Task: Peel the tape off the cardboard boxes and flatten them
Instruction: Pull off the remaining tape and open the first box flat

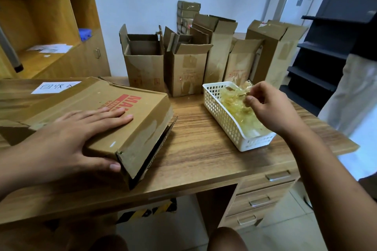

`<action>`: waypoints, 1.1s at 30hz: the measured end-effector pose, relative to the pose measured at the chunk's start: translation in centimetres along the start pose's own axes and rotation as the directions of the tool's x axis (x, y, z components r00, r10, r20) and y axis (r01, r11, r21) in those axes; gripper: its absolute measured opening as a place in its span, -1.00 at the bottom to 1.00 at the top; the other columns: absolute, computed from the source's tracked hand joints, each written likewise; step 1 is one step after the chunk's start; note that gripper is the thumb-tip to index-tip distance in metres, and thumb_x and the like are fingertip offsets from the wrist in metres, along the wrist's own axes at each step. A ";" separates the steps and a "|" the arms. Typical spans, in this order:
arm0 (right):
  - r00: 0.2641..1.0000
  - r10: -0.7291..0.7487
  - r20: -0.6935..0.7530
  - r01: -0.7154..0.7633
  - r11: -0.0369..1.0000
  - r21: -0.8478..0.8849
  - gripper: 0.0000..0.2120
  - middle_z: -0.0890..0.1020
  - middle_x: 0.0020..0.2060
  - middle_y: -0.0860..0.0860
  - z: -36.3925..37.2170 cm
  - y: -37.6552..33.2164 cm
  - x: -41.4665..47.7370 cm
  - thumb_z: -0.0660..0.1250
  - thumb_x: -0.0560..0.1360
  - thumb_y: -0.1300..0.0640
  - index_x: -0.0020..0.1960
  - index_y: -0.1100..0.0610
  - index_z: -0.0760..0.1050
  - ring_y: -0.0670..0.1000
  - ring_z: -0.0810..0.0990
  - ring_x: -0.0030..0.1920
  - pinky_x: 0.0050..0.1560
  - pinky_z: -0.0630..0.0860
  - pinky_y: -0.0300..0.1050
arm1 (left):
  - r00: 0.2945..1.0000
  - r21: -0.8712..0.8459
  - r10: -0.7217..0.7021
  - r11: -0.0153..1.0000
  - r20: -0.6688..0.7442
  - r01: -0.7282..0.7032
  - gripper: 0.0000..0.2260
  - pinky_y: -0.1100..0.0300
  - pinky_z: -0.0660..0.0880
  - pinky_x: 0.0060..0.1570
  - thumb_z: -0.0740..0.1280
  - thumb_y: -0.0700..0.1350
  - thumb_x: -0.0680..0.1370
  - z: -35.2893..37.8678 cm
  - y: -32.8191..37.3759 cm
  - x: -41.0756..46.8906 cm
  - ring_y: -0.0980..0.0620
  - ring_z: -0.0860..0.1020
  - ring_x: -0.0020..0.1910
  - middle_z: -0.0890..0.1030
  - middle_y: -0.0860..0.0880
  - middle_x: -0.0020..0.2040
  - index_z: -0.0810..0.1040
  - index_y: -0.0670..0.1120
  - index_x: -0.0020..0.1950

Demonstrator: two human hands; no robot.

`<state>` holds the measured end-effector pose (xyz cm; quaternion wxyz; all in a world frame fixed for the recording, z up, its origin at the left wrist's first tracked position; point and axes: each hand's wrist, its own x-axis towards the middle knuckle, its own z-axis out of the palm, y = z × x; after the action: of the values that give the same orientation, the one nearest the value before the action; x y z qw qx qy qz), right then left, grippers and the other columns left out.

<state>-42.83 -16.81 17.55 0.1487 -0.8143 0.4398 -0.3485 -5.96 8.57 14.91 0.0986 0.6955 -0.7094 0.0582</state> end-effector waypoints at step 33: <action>0.987 -0.142 -0.074 0.139 0.989 -0.043 -0.83 0.63 -0.21 -0.12 -1.2 -0.2 1.2 0.45 0.54 0.19 0.03 0.05 0.47 -0.08 0.64 -0.17 -0.06 0.58 -0.15 | 1.000 0.017 0.006 1.000 -0.006 -0.006 -0.04 -0.20 0.41 0.24 0.28 0.62 0.24 0.5 -0.9 0.0 0.34 0.04 0.54 0.12 0.36 0.57 0.12 0.34 0.57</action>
<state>-43.04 -17.57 19.03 0.0915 -0.8320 0.3930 -0.3807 -5.05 8.39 14.38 0.0947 0.6941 -0.7105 0.0667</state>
